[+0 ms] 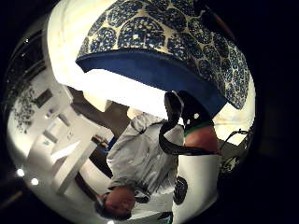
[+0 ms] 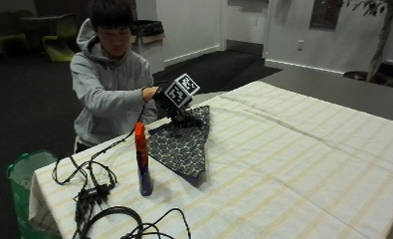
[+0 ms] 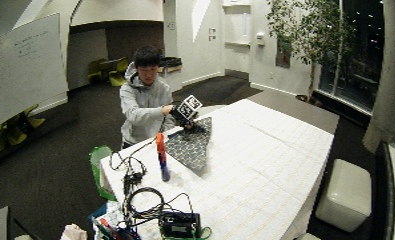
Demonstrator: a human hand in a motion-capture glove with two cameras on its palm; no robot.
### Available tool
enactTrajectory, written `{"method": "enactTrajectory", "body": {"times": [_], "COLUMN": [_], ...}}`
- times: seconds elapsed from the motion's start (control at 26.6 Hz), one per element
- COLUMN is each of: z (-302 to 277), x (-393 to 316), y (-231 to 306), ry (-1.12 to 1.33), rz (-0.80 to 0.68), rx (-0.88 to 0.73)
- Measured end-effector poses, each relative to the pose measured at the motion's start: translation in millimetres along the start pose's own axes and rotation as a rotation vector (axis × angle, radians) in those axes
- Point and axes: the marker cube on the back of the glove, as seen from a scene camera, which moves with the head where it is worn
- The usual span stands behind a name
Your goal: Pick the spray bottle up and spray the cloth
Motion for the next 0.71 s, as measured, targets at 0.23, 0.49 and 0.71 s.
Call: {"method": "enactTrajectory", "body": {"times": [0.23, 0.49, 0.71], "z": [-8.8, -18.2, -26.7], "x": [-0.5, 3.0, 29.7], "y": [2.7, 7.3, 11.1], "ry": [-0.032, -0.084, -0.205], "rz": [-0.007, 0.041, 0.086], "rx": [0.072, 0.339, 0.645]}}
